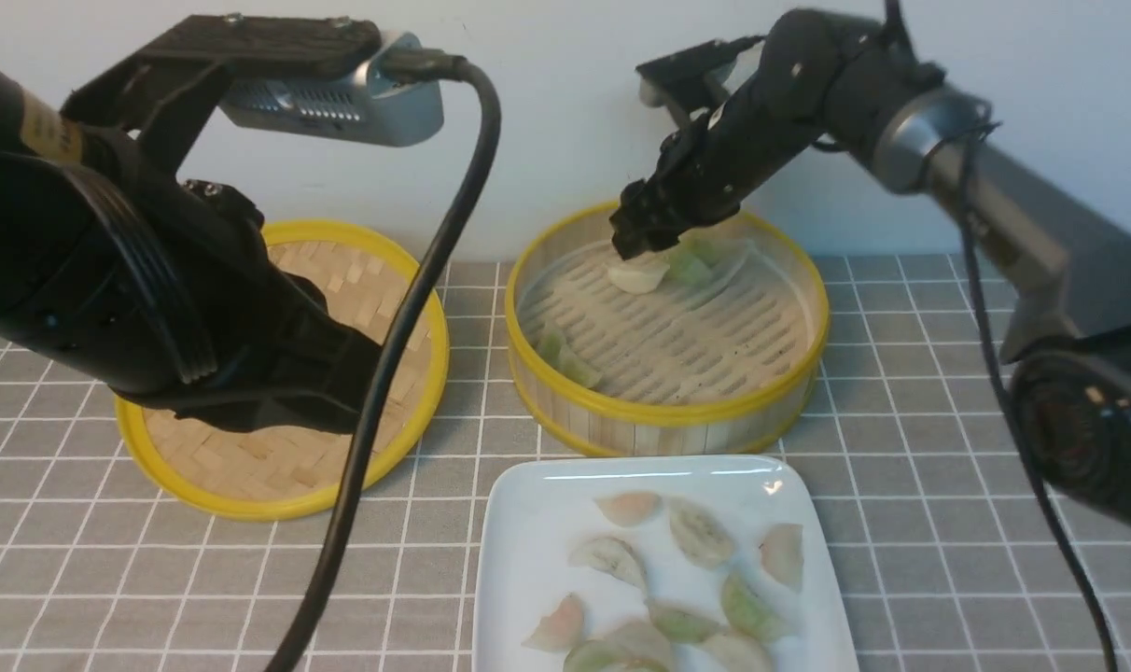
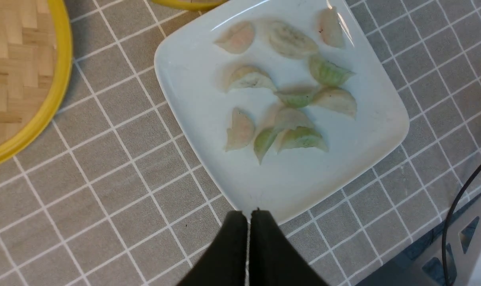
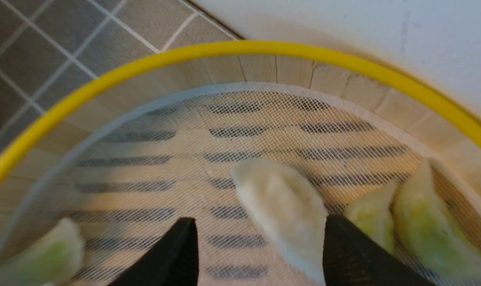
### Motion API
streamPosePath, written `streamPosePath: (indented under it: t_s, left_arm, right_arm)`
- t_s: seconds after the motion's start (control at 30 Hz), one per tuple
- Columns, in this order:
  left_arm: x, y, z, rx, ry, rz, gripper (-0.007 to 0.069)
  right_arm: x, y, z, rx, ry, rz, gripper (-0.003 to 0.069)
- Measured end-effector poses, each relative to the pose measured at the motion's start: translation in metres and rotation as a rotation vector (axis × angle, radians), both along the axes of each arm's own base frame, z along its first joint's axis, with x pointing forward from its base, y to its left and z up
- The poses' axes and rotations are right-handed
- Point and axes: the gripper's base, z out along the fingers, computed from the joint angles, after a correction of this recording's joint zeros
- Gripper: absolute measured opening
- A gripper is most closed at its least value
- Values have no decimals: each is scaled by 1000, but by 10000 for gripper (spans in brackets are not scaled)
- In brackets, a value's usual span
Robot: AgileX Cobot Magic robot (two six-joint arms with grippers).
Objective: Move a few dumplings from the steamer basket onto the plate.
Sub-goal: Use the right arm to grab a dumpling from inside the steamer
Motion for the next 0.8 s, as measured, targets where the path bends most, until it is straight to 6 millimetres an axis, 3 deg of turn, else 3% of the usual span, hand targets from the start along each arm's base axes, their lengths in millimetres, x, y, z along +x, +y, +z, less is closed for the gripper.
streamPosePath:
  t_s: [0.1,0.23,0.33,0.37,0.4,0.43,0.5,0.63,0.8]
  left_arm:
    - [0,0,0,-1,3,4,-5]
    - [0,-1,0,-11,8,2,-5]
    - [-1,-1,0,-16,11,1,-5]
    - [-1,-1,0,-16,11,1,-5]
    - [-1,-1,0,-16,11,1,-5]
    - [-1,-1,0,-16,11,1,-5]
    - [-1,-1,0,-17,11,1,-5]
    - [-1,-1,0,-19,11,0,-5]
    - [-1,-1,0,-20,11,0,-5]
  right_arm:
    - [3,7,-25,-40,3,47,390]
    - [4,11,-34,-89,-19,71,376]
    - [2,14,-34,-129,-35,79,283]
    - [2,14,-34,-152,-41,74,218]
    - [2,15,-34,-155,-42,75,206]
    - [2,15,-34,-165,-41,72,136]
    - [0,16,-32,-173,-38,65,69]
    - [-3,15,-27,-172,-2,47,64]
    - [-12,16,3,-132,37,28,25]
